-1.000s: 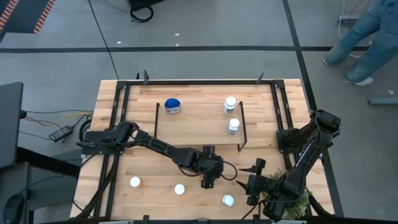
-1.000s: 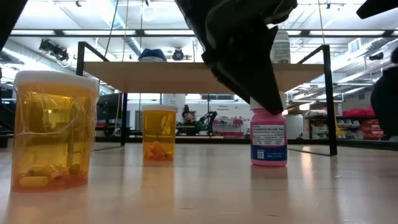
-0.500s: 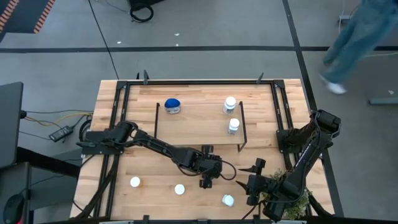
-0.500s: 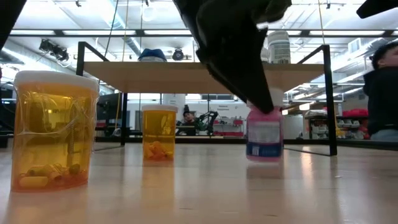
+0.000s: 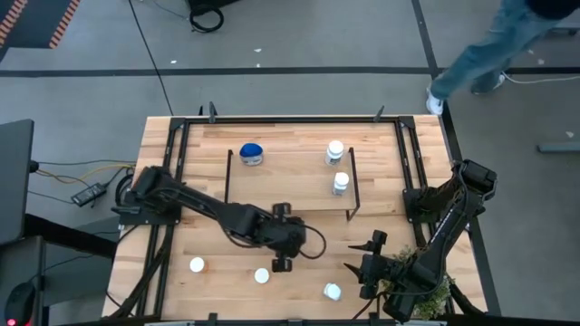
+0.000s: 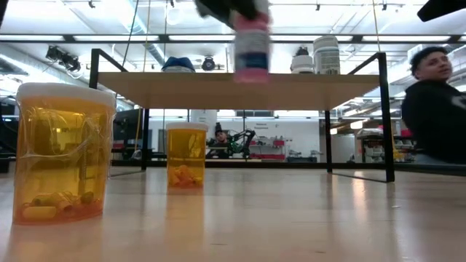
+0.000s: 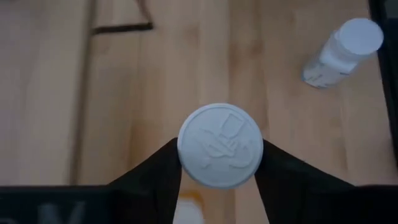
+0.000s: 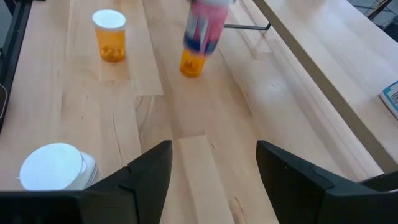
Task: Pick and place medicine bottles onto shelf by color
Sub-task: Put the pink medicine bottle on the shelf
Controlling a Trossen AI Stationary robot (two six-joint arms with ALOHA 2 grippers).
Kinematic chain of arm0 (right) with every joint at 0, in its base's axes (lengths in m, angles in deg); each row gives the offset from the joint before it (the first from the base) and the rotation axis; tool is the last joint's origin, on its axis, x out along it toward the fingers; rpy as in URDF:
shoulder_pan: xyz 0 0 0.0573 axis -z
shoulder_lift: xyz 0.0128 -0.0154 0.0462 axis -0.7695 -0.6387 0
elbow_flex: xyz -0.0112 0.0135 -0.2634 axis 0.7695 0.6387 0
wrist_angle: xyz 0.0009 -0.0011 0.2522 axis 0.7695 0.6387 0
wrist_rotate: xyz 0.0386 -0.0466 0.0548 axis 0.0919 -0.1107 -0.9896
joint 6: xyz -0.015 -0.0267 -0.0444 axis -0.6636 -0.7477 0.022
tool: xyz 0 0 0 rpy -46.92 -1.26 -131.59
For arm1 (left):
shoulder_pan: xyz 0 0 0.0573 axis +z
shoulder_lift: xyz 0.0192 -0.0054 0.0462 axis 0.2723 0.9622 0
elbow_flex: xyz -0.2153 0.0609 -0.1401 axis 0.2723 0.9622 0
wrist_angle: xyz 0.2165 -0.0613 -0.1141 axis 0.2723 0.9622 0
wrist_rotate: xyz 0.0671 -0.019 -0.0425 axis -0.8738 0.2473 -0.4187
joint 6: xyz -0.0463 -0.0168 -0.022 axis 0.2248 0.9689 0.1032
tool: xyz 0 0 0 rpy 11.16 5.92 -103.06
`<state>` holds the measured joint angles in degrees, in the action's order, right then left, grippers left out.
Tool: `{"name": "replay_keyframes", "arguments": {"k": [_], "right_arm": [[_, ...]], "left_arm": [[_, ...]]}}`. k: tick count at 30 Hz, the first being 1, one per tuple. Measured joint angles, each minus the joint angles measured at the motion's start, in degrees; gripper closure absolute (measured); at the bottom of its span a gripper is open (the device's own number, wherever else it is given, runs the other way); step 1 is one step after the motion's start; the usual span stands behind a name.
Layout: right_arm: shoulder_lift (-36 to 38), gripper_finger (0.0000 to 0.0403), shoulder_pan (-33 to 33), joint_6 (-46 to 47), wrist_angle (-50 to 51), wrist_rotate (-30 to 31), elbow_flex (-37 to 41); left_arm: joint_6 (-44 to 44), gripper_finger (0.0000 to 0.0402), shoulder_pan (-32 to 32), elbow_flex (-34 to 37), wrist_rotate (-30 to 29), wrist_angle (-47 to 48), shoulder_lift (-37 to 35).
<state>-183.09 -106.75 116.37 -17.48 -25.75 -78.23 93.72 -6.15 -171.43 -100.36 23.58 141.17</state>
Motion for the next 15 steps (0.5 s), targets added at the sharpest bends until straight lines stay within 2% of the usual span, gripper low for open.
{"name": "replay_keyframes", "arguments": {"k": [4, 9, 15], "right_arm": [[0.0, 0.0162, 0.0, -0.5, 0.0, 0.0, 0.0], [0.0, 0.0162, 0.1, -1.1, 0.0, 0.5, 0.0], [0.0, 0.0162, 0.1, -1.4, 0.0, 1.5, 0.0]], "left_arm": [[4.3, 0.0207, -0.8, 0.0, -4.6, 8.3, -4.2], [9.2, 0.0222, -0.6, 0.0, -9.0, 18.0, -8.4], [11.8, 0.0213, 0.3, 0.0, -12.1, 23.0, -12.2]]}}
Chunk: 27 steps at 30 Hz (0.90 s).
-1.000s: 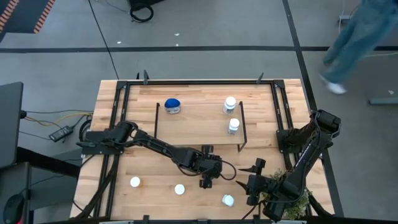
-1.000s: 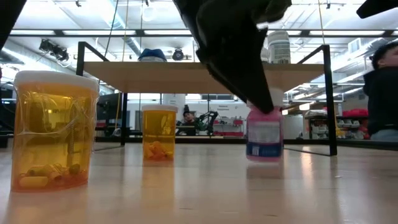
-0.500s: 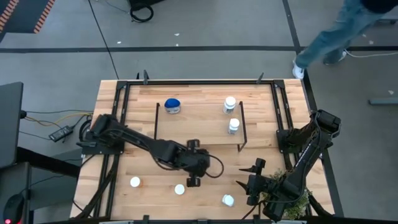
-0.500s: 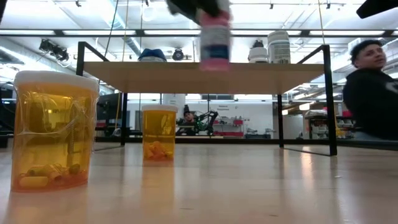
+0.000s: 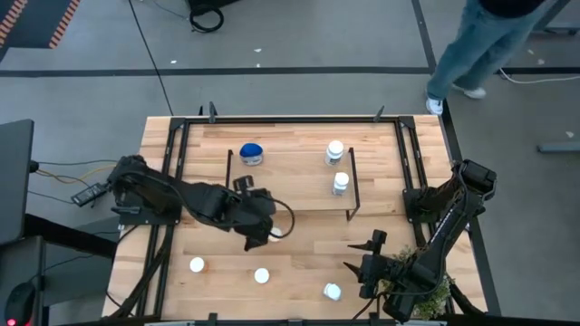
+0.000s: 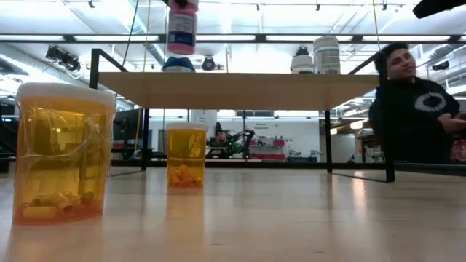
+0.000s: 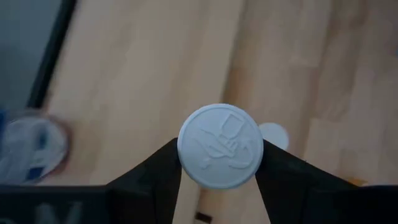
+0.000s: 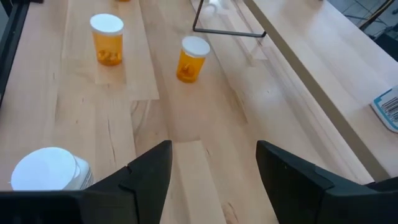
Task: Pick and place medicine bottles onto shelf by color
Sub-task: Put the pink medicine bottle on the shelf
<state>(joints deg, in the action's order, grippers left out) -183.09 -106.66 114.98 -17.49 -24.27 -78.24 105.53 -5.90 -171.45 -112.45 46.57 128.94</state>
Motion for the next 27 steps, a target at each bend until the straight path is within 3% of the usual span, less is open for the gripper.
{"name": "replay_keyframes", "arguments": {"k": [8, 15, 27], "right_arm": [[0.0, 0.0162, 0.7, 0.0, -0.1, 0.1, 0.0], [0.0, 0.0162, 0.7, 0.2, -0.2, 0.0, 0.0], [0.0, 0.0162, 0.8, -0.5, 0.2, 0.0, 0.0]], "left_arm": [[8.6, 0.0221, 6.1, 1.2, -7.4, 10.6, -2.9], [7.9, 0.0212, 12.0, 6.5, -1.4, 9.1, -4.2], [7.0, 0.0218, 13.3, 15.0, 1.2, -0.1, -9.9]]}}
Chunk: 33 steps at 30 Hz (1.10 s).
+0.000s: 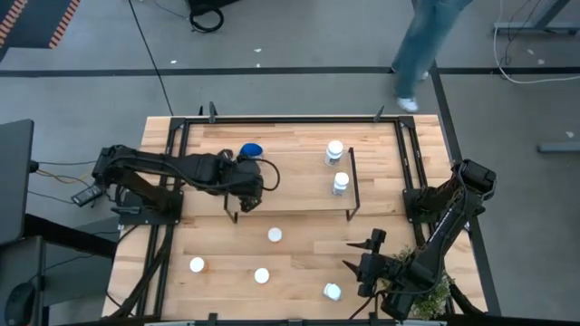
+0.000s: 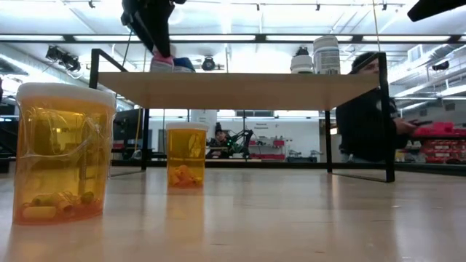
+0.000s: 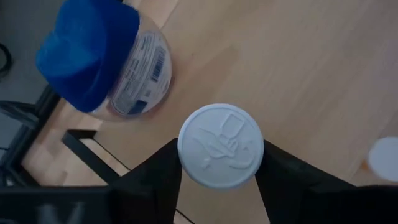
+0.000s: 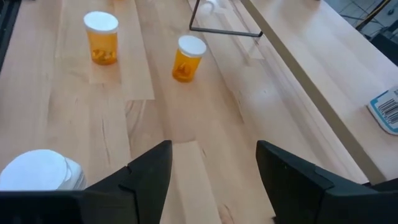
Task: Pick and place medicine bottles onto shelf by color
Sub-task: Put the pink medicine bottle on the shelf
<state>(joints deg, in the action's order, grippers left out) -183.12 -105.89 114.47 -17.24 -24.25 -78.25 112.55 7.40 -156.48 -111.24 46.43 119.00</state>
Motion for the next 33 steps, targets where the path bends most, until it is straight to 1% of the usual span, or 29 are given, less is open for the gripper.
{"name": "replay_keyframes", "arguments": {"k": [6, 16, 22, 30, 33], "right_arm": [[0.0, 0.0162, 0.4, 0.0, 0.2, 0.0, 0.0], [0.0, 0.0162, 0.3, 0.6, 0.2, -0.1, 0.0], [0.0, 0.0162, 0.3, 0.6, 0.2, -0.2, 0.0], [0.0, 0.0162, 0.3, 0.7, 0.2, -0.2, 0.0], [0.0, 0.0162, 0.3, 0.8, 0.2, -0.2, 0.0]], "left_arm": [[0.8, 0.0199, 0.0, 0.1, 1.7, -0.7, -1.6], [2.1, 0.0211, 0.9, 0.1, 1.2, -0.9, -1.6], [3.3, 0.0191, 0.9, 0.1, 1.2, -1.0, -1.5], [4.8, 0.018, 1.2, 5.1, 1.5, -1.6, -1.5], [4.6, 0.018, 1.2, 5.5, 1.6, -1.4, -1.5]]}}
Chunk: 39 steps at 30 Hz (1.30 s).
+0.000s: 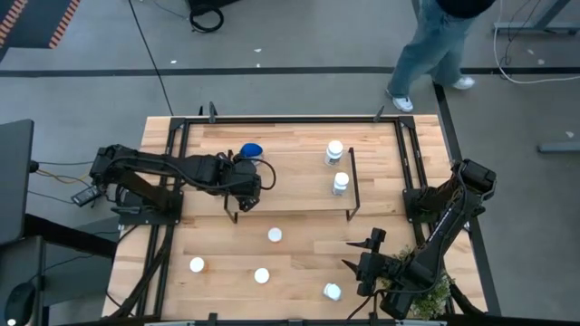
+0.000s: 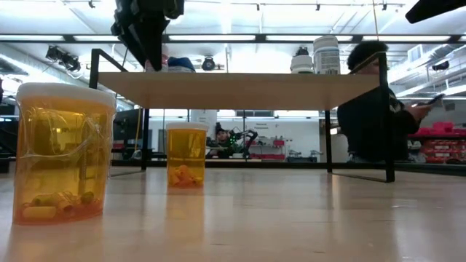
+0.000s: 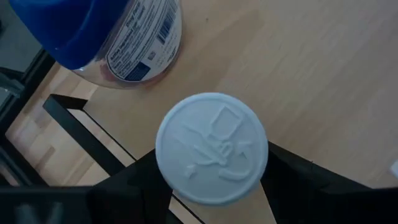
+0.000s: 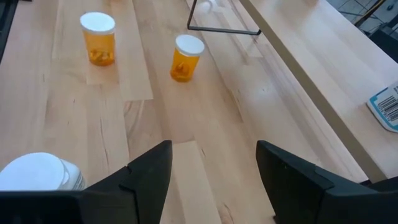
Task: Pick and place medicine bottles onto shelf by color
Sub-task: Put the pink medicine bottle on the shelf, then put the light blue medicine bottle on the shelf
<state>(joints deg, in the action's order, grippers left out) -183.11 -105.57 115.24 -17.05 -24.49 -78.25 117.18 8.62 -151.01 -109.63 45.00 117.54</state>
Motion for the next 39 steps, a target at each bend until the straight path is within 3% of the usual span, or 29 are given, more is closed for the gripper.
{"name": "replay_keyframes", "arguments": {"k": [25, 39], "right_arm": [[0.0, 0.0162, 0.0, 0.3, 0.0, -0.6, 0.0], [0.0, 0.0162, 0.0, 0.3, 0.0, 0.0, 0.0]], "left_arm": [[-3.1, 0.018, -0.1, -1.7, 0.4, -1.8, -0.3], [-5.2, 0.0146, -1.3, -9.2, 0.5, 1.5, -0.4]]}}
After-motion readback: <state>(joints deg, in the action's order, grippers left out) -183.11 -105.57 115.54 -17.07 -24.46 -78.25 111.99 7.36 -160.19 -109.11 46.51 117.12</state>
